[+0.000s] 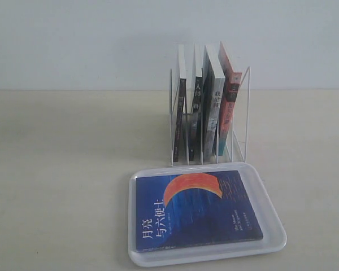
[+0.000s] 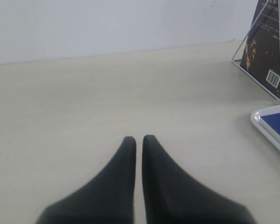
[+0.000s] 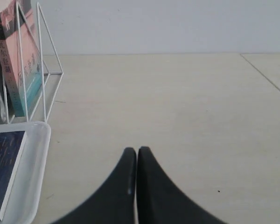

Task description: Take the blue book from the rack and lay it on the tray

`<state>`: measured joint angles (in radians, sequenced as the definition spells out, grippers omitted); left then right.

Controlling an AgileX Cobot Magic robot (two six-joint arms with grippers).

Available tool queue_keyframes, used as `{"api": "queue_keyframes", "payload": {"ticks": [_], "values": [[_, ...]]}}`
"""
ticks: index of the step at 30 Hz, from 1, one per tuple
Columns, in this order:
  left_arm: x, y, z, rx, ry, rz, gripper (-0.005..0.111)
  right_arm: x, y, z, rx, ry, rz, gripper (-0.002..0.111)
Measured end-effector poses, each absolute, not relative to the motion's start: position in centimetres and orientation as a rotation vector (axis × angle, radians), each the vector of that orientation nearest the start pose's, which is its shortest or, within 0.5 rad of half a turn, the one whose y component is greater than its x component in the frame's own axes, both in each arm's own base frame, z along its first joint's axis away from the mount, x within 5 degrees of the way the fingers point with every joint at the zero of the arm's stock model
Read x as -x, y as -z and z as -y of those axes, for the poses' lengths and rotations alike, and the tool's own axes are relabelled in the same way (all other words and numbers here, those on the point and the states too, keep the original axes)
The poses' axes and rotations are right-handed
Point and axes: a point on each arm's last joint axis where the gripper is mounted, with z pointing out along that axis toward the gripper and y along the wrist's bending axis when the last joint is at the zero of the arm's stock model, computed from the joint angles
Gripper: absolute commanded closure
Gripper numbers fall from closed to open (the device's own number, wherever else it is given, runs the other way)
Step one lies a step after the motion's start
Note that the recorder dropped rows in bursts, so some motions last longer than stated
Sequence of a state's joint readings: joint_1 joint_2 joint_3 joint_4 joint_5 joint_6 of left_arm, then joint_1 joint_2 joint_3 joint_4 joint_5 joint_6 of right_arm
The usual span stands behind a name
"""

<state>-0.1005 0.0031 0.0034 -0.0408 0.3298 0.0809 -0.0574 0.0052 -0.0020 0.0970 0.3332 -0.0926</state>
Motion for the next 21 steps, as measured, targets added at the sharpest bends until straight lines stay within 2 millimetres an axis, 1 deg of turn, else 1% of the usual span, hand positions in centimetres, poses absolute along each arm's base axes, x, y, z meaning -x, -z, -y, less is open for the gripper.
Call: {"api": "queue_keyframes", "payload": {"ticks": [8, 14, 21], "values": [[-5.37, -18.21, 0.66, -0.139, 0.053, -1.815, 0.102, -5.39, -18.19, -0.09, -0.078, -0.042, -1.830, 0.108], [-5.37, -18.21, 0.66, -0.139, 0.053, -1.815, 0.102, -5.38, -18.18, -0.27, -0.030, -0.060, -1.833, 0.108], [-5.37, -18.21, 0.66, -0.139, 0.053, -1.815, 0.102, -5.38, -18.18, -0.29, -0.059, -0.091, -1.833, 0.108]]}}
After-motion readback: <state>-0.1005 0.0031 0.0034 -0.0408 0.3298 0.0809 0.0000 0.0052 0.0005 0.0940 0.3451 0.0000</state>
